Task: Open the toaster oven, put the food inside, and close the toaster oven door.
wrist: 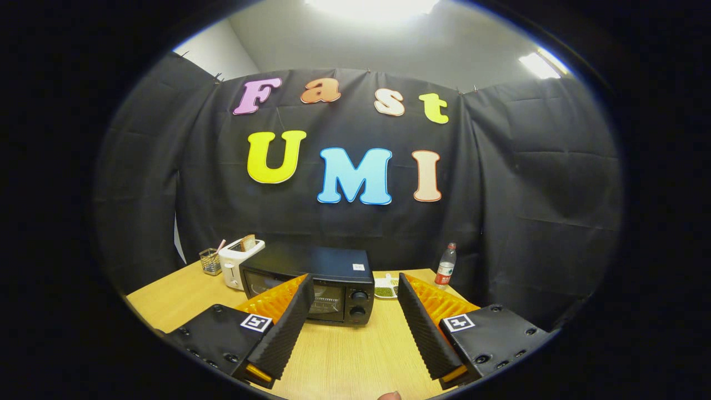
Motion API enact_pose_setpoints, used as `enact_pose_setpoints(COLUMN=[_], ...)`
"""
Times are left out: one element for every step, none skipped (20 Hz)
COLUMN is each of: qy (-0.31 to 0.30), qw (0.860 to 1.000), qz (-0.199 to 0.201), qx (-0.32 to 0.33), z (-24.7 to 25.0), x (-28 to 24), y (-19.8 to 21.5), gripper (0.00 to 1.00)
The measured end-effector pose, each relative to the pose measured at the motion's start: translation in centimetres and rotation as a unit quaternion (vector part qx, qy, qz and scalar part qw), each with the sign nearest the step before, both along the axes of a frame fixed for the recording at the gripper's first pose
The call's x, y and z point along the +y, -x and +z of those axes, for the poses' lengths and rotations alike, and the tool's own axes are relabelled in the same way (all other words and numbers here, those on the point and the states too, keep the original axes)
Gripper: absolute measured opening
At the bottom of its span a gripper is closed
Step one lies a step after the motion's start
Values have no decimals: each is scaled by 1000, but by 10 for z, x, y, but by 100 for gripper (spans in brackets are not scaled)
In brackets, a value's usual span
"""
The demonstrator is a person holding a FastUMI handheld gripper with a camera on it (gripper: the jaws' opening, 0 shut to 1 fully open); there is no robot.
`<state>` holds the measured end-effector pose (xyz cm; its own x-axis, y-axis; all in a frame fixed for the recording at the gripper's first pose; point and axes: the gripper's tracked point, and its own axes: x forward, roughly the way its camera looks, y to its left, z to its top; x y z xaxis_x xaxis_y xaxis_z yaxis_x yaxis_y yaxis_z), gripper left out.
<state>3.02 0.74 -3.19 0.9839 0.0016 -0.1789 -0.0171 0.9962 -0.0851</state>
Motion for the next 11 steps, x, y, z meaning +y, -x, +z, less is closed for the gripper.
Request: enact_pose_setpoints(qy=[-2,-3,-3,-2,-3,-3,-2,-1,-2,-4,-7], qw=[1000,1000,1000,1000,1000,1000,1000,1000,1000,1000,1000], qz=[0,2,4,6,7,10,11,11,13,14,16], qx=[-3,-4,-4,-3,-1,1,1,1,2,0,-1], z=[1,2,1,0,-1,-2,-1,-2,-2,0,1], x=[-1,0,-1,-1,0,1,1,1,2,5,7], y=[1,2,3,3,3,4,4,3,3,3,4], gripper=[96,96,96,96,96,96,96,96,96,96,96])
